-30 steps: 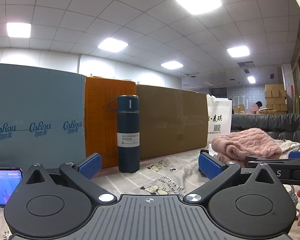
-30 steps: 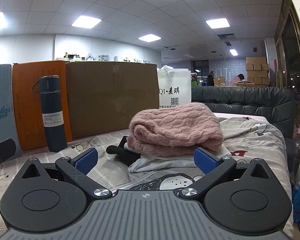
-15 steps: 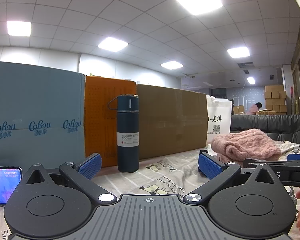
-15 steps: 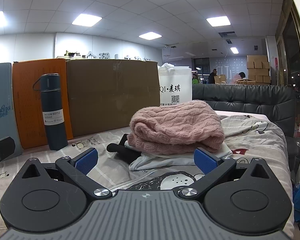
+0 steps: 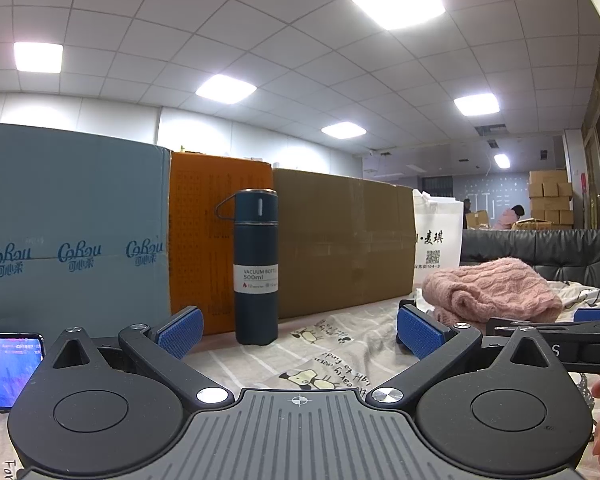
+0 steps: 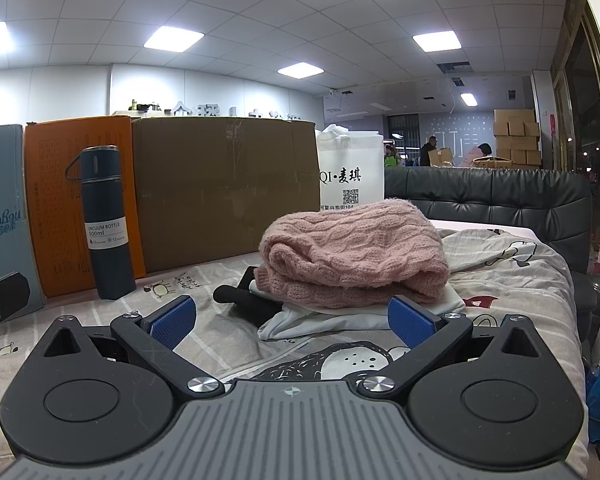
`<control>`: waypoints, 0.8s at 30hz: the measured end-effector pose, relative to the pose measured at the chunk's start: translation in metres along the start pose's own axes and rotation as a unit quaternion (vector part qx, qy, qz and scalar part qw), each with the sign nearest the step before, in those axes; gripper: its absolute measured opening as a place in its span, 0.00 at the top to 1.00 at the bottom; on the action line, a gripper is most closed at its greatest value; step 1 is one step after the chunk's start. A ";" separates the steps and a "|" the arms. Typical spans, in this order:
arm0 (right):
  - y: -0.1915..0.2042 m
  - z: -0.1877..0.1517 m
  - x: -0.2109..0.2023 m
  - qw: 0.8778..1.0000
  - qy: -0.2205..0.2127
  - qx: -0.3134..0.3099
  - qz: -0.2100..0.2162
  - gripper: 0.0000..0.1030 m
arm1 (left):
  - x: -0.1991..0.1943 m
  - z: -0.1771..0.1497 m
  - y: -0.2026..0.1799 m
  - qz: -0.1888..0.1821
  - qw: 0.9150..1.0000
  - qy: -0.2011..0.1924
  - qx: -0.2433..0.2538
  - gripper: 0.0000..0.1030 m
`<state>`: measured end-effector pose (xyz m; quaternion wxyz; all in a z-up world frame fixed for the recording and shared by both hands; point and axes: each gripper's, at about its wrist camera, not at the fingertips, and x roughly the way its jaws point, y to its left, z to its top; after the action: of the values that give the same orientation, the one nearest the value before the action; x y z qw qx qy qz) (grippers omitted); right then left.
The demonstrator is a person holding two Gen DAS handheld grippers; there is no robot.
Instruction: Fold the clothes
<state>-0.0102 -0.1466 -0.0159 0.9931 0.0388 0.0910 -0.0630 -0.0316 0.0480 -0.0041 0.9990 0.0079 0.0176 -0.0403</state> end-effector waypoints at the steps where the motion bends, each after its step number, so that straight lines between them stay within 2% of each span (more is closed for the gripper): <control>1: 0.000 0.000 0.000 1.000 0.000 0.000 0.000 0.00 | 0.000 0.000 0.000 0.000 1.000 0.000 0.000 0.00; 24: -0.001 0.000 0.002 1.000 0.005 0.001 -0.003 0.00 | 0.000 0.000 0.001 -0.001 1.000 0.002 -0.002 0.00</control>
<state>-0.0088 -0.1482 -0.0163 0.9925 0.0401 0.0955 -0.0654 -0.0311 0.0491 -0.0040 0.9989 0.0065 0.0196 -0.0410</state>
